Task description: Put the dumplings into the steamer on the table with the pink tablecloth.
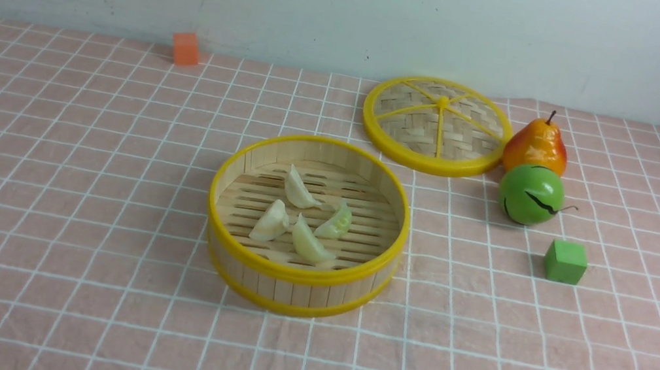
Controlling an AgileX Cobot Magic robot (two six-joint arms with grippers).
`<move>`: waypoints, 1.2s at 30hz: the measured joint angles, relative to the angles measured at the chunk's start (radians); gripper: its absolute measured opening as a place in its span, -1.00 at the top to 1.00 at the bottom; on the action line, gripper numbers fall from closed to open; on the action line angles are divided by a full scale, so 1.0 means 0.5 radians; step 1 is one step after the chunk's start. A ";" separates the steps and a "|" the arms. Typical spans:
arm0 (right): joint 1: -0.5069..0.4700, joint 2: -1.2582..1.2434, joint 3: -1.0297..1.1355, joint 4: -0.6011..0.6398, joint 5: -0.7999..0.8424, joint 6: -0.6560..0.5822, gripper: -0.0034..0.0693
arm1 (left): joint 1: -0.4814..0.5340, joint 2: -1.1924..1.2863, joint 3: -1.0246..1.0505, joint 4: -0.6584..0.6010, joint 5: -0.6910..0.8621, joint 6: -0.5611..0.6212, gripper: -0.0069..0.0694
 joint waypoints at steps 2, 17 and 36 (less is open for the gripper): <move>0.000 0.000 0.000 -0.011 0.000 0.000 0.89 | 0.037 -0.043 0.056 0.054 -0.178 -0.168 0.66; 0.000 0.000 0.000 -0.012 0.000 0.000 0.87 | 0.902 -0.417 0.804 0.064 -0.932 -0.310 0.86; 0.000 -0.002 0.000 -0.014 0.000 0.000 0.82 | 0.951 -0.417 0.911 0.077 -0.636 -0.141 0.86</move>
